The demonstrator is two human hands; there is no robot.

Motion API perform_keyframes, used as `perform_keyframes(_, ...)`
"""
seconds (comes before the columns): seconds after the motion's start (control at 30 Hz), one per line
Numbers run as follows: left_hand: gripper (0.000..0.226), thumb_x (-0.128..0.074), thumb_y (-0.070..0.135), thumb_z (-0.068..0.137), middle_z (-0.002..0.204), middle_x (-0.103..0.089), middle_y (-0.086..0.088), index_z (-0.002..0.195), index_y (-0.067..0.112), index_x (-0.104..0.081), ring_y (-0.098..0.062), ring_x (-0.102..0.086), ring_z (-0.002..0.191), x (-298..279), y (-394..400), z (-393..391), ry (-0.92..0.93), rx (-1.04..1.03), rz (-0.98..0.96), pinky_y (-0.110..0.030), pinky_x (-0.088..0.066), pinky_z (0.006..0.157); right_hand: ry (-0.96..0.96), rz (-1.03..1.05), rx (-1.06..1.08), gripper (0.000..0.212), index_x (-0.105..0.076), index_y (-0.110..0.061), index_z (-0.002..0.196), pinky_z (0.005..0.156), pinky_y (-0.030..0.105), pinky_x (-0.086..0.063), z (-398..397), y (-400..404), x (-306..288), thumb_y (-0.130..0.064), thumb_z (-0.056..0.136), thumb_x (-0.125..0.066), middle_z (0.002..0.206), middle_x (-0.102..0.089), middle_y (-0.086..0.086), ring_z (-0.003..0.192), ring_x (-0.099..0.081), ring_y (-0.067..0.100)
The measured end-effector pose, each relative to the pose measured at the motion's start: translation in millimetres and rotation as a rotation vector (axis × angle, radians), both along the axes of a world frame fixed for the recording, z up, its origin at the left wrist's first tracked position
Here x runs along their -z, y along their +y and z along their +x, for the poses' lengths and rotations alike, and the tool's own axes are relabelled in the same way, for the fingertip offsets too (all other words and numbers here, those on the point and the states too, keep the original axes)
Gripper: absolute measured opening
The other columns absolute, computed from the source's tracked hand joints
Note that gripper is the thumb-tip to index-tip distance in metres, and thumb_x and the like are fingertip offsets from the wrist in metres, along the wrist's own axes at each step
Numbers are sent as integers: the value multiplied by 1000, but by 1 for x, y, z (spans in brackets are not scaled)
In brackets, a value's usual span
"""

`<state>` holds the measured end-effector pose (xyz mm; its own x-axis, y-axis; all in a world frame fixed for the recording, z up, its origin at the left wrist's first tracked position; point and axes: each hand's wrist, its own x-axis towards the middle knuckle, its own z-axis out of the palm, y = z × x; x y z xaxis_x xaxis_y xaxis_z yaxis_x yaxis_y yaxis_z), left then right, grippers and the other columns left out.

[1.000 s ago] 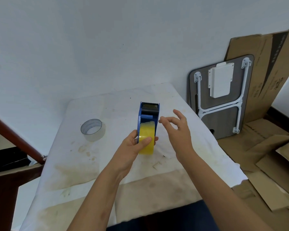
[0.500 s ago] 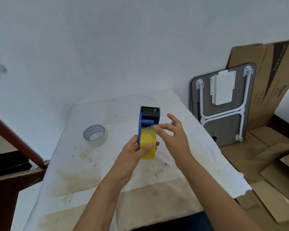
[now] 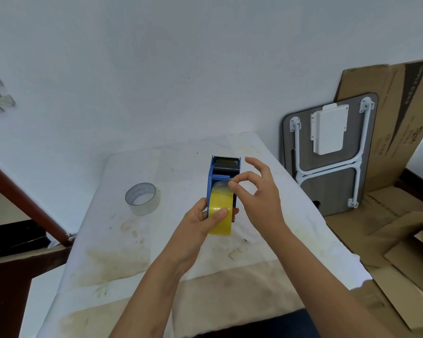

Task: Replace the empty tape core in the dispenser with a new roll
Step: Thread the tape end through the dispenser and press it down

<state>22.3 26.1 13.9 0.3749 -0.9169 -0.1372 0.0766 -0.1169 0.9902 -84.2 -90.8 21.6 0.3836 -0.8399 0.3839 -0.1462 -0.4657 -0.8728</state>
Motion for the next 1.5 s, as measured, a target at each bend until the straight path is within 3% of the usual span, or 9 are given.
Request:
perform_keyframes(0.13, 24, -63, 29, 92, 101, -81, 5, 116, 27, -64, -6, -74, 92, 0, -1, -2, 76, 1, -13, -28, -52, 90, 38, -76, 19, 6, -68, -17, 80, 89, -5, -26, 1, -4, -2, -16, 85, -70, 139, -50, -5, 124, -42, 0)
perform_keyframes(0.3, 39, -67, 33, 85, 112, -78, -9, 120, 18, -65, -19, -72, 101, -2, 0, -3, 170, -4, -41, -40, -52, 100, 26, -111, 48, 8, -66, -13, 78, 85, -6, -29, 2, -4, -3, -10, 84, -69, 127, -55, -2, 112, -50, 2)
perform_keyframes(0.4, 40, -67, 34, 83, 110, -78, -9, 119, 16, -66, -18, -73, 98, -1, 1, -2, 190, 9, -46, -39, -55, 95, 37, -84, 70, 7, -66, -12, 78, 81, -4, -32, 2, -7, -2, -9, 83, -69, 123, -56, -2, 109, -51, 4)
perform_keyframes(0.47, 38, -66, 33, 84, 106, -79, -8, 117, 16, -67, -17, -74, 95, -1, 1, -2, 203, 24, -50, -33, -58, 88, 39, -74, 90, 6, -66, -11, 78, 82, 2, -38, 3, -11, 0, -10, 84, -68, 119, -57, -1, 108, -54, 7)
perform_keyframes(0.6, 40, -65, 34, 83, 105, -80, -7, 117, 14, -66, -17, -75, 95, -3, 1, -1, 217, 35, -61, -30, -60, 83, -1, -37, 103, 5, -66, -10, 79, 90, 34, -53, 5, -15, 4, -10, 83, -68, 114, -55, 0, 105, -58, 12)
perform_keyframes(0.87, 40, -64, 33, 85, 107, -78, -10, 119, 11, -66, -17, -74, 95, -4, 1, 1, 257, 31, -67, -32, -60, 86, 159, -198, 85, 10, -62, -11, 75, 76, -3, -34, 3, -17, -1, -11, 84, -68, 114, -49, -5, 96, -49, -1)
perform_keyframes(1.03, 39, -67, 35, 84, 105, -80, -7, 116, 13, -67, -18, -75, 95, -4, 0, -1, 149, 35, -36, -41, -52, 99, 251, -281, 42, 11, -60, -11, 74, 73, 6, -39, 2, -22, 3, -8, 84, -66, 112, -53, -2, 94, -51, 3)
perform_keyframes(1.23, 45, -67, 38, 83, 106, -80, -5, 121, 14, -65, -18, -74, 99, -7, -2, 4, 137, 60, -26, -52, -45, 110, 105, -223, 60, 9, -64, -11, 74, 82, 32, -56, 1, -26, 3, -8, 82, -67, 102, -58, -5, 94, -57, 2)
perform_keyframes(1.5, 47, -67, 37, 84, 108, -79, -7, 124, 13, -65, -19, -74, 98, -7, 0, 4, 120, 78, 5, -52, -46, 109, 22, -177, 65, 4, -67, -12, 80, 84, 25, -52, 2, -25, -2, -10, 84, -67, 105, -60, -1, 97, -58, 3)
